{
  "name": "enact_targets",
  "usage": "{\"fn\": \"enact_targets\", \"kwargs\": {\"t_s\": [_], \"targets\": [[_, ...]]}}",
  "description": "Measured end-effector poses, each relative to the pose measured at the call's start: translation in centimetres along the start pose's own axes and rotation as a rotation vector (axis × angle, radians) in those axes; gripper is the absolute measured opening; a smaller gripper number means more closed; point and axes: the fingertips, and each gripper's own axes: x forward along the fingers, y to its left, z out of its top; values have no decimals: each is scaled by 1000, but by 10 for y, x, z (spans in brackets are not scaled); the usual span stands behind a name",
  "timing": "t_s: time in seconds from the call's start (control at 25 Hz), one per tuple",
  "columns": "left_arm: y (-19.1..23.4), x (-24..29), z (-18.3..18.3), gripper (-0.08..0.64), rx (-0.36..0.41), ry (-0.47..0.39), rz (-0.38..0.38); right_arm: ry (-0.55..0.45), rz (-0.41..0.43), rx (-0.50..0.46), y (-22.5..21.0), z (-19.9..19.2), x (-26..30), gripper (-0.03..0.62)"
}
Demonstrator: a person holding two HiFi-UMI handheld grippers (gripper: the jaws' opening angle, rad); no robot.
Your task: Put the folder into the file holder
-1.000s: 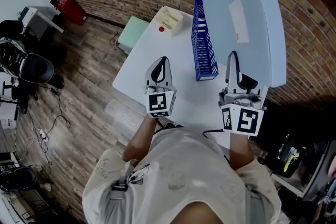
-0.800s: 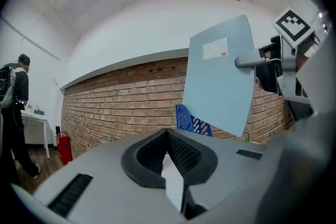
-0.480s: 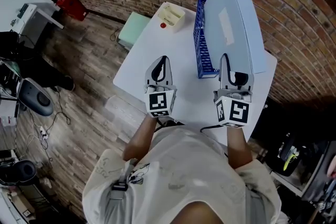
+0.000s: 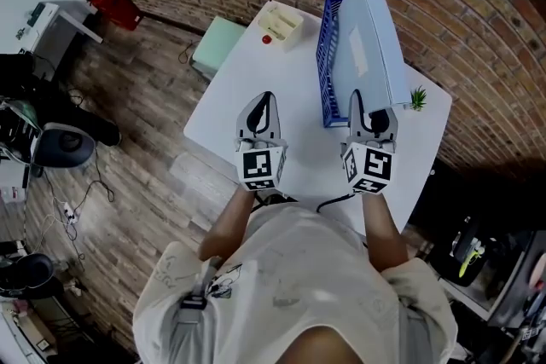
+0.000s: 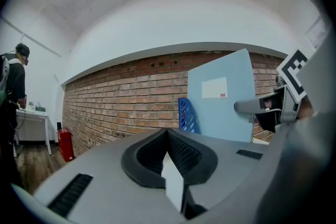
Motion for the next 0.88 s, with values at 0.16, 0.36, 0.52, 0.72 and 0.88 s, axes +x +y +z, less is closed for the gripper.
{"fn": "enact_targets", "kwargs": {"t_s": [0.16, 0.36, 0.52, 0.72, 0.88], "targets": [[-2, 1, 2, 12, 2, 0, -7, 46, -2, -21, 0, -18, 8, 172], [-3, 1, 0, 12, -4, 9, -10, 126, -2, -54, 4, -46, 13, 173], [1, 2, -1, 12, -10, 8, -5, 166, 5, -64, 8, -63, 17, 173], [-3, 1, -6, 12, -20, 12, -10, 165, 16, -85, 14, -63, 18, 173], [-9, 3, -8, 12, -24, 17, -24, 158, 16, -88, 16, -65, 17, 173]]}}
